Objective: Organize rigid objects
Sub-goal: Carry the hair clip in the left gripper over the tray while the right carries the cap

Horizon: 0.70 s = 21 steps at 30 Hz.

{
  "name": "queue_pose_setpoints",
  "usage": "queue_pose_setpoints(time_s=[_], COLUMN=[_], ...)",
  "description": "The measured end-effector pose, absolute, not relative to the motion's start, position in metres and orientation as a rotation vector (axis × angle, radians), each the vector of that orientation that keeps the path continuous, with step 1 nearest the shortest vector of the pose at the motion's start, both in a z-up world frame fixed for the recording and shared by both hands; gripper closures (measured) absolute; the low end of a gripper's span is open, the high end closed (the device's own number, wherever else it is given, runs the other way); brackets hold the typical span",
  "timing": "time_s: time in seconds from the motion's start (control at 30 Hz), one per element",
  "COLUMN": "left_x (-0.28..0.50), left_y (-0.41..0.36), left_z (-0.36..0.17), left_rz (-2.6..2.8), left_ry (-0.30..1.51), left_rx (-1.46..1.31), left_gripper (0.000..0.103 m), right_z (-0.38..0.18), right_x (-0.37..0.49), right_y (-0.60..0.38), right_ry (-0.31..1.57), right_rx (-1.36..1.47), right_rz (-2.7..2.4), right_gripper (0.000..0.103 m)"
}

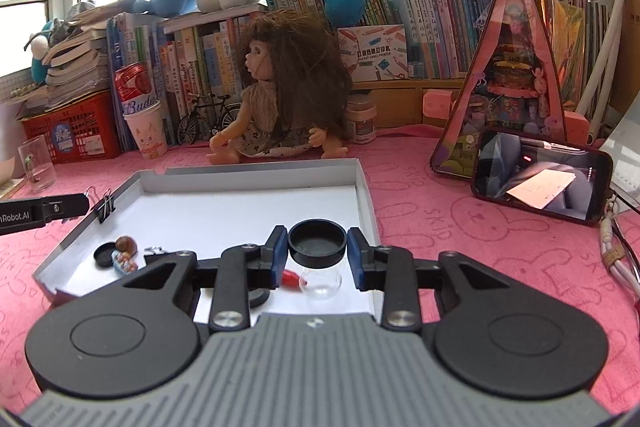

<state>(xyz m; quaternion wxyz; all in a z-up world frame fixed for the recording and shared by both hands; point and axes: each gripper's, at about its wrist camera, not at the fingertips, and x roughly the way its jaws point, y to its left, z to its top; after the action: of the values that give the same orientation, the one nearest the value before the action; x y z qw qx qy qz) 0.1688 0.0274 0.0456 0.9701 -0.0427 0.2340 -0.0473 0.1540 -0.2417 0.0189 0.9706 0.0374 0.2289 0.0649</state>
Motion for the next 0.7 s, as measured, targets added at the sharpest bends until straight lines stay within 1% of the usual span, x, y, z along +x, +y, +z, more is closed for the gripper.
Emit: queue_pose_setpoints(time_s=[0.27, 0.7], left_x=[0.204, 0.216], left_y=[0.027, 0.017], left_z=[0.033, 0.016], left_rz=[-0.082, -0.079], left_ry=[0.529, 0.575], left_rx=[-0.070, -0.039], left_gripper=[0.088, 0.088], right_z=[0.007, -0.004], right_x=[0.187, 0.202], right_y=[-0.243, -0.235], right_ry=[0.520, 0.553], right_rx=[0.127, 0.110], right_rz=[0.111, 0.105], right_gripper=[0.066, 0.066])
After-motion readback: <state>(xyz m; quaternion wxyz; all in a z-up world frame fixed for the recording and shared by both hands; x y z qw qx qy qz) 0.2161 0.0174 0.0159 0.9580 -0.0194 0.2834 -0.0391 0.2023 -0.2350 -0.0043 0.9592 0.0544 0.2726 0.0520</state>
